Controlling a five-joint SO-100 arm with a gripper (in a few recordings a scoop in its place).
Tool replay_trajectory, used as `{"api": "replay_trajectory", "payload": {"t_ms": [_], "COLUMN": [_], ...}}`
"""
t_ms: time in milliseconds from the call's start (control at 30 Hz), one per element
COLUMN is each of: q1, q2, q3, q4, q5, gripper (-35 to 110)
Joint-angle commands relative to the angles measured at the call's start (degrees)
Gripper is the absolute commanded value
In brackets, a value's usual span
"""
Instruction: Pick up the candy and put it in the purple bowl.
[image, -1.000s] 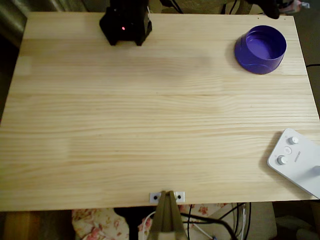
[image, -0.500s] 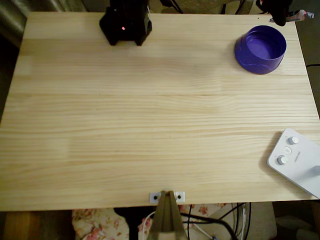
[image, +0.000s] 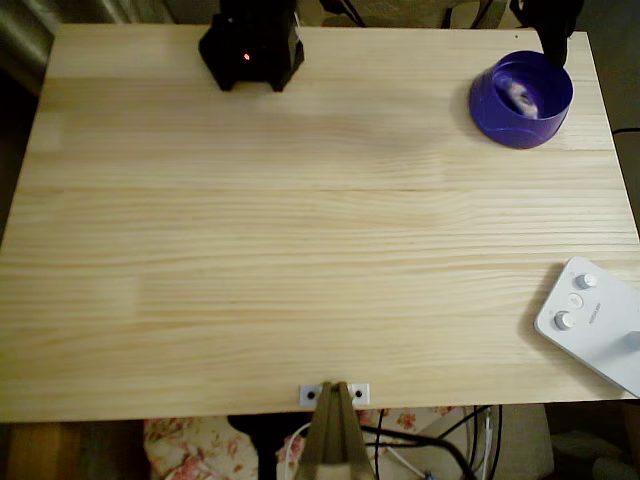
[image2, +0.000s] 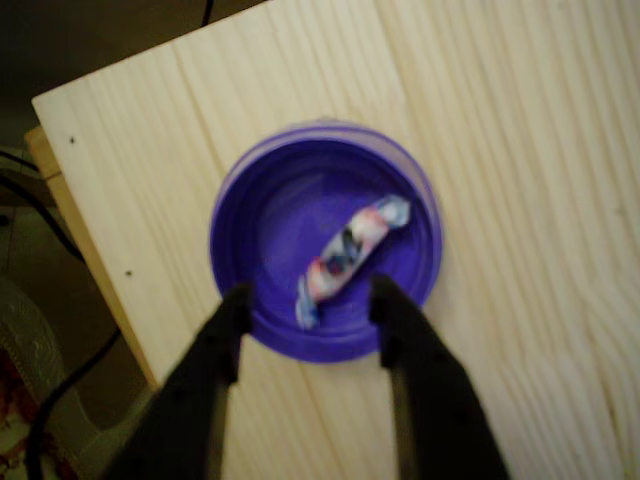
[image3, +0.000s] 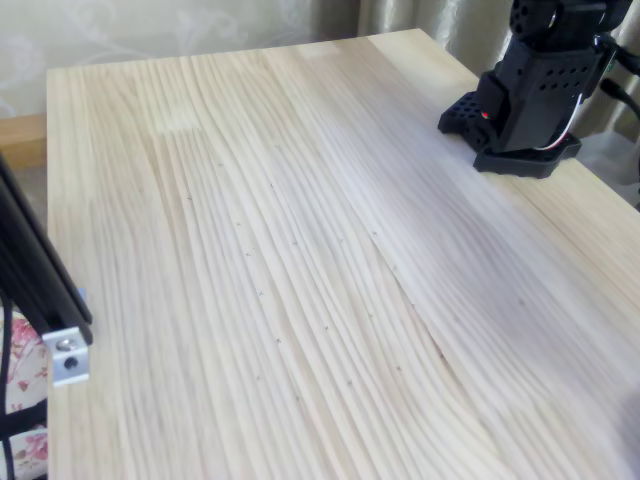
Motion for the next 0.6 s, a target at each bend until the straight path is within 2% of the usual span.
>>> {"api": "replay_trajectory", "payload": {"t_ms": [0, 100, 233, 400, 567], "q1": [-0.79, -0.79, -0.35, 2.02, 7.73], "q2": [3.08, 3.34, 4.75, 8.26, 8.61], "q3": [-5.36, -5.80, -5.62, -2.72, -1.14], "q4": [0.44, 0.44, 0.44, 0.35, 1.67], "q5": [0.44, 0.44, -0.44, 0.00, 7.12], "gripper": [17, 17, -1, -1, -1]}}
